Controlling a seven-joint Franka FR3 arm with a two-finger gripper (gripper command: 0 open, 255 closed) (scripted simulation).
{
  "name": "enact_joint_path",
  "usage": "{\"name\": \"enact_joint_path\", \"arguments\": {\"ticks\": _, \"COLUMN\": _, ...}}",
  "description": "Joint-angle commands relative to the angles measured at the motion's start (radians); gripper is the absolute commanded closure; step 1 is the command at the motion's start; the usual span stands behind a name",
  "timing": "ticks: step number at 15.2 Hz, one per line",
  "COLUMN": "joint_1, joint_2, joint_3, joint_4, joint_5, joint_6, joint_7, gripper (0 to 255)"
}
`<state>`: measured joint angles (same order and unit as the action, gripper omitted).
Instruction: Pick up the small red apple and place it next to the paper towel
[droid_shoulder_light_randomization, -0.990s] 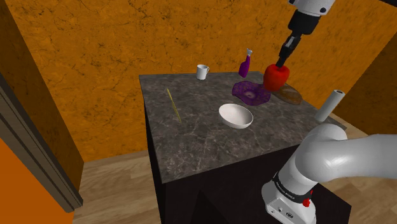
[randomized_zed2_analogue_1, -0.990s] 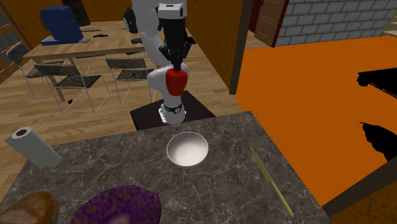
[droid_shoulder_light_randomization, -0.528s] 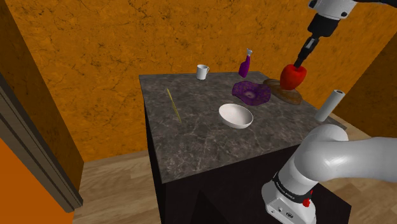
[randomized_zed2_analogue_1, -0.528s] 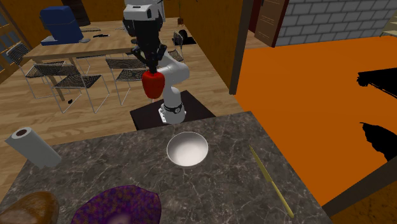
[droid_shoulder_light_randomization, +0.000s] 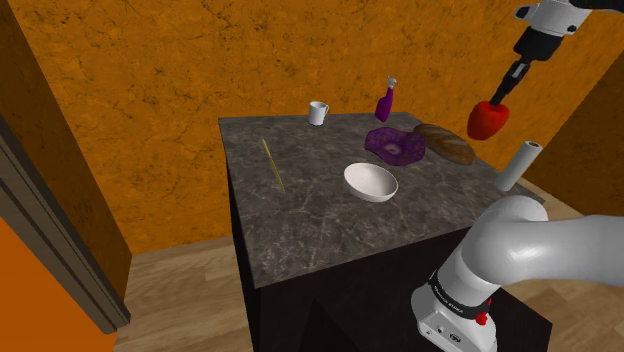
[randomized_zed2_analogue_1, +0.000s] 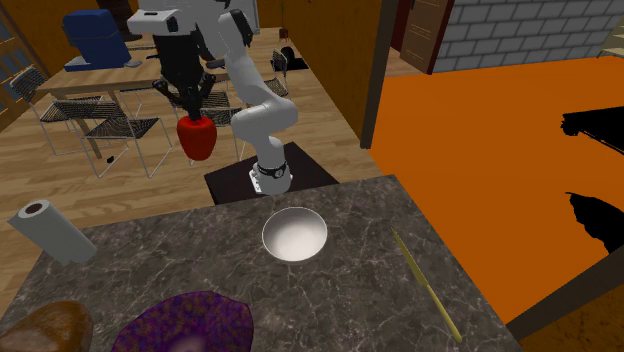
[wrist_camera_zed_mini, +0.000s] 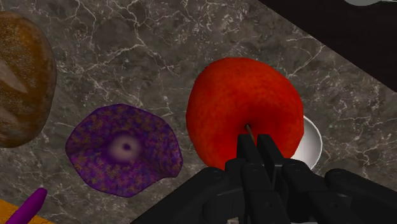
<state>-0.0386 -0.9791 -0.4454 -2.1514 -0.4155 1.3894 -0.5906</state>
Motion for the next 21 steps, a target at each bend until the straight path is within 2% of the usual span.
{"name": "enact_joint_path", "arguments": {"ticks": 1, "joint_1": 0.004, "joint_2": 0.018, "joint_3": -0.050, "joint_4": 0.036, "joint_5": -0.032, "joint_6": 0.000, "joint_7": -0.049, "gripper": 255}}
{"name": "enact_joint_path", "arguments": {"ticks": 10, "joint_1": 0.052, "joint_2": 0.105, "joint_3": -0.282, "joint_4": 0.219, "joint_5": -0.141, "joint_6": 0.015, "joint_7": -0.262, "gripper": 255}}
{"name": "enact_joint_path", "arguments": {"ticks": 15, "joint_1": 0.122, "joint_2": 0.173, "joint_3": -0.434, "joint_4": 0.360, "joint_5": -0.178, "joint_6": 0.024, "joint_7": -0.382, "gripper": 255}}
{"name": "enact_joint_path", "arguments": {"ticks": 19, "joint_1": 0.215, "joint_2": 0.231, "joint_3": -0.582, "joint_4": 0.500, "joint_5": -0.196, "joint_6": 0.027, "joint_7": -0.480, "gripper": 255}}
{"name": "enact_joint_path", "arguments": {"ticks": 21, "joint_1": 0.204, "joint_2": 0.215, "joint_3": -0.581, "joint_4": 0.464, "joint_5": -0.205, "joint_6": 0.048, "joint_7": -0.472, "gripper": 255}}
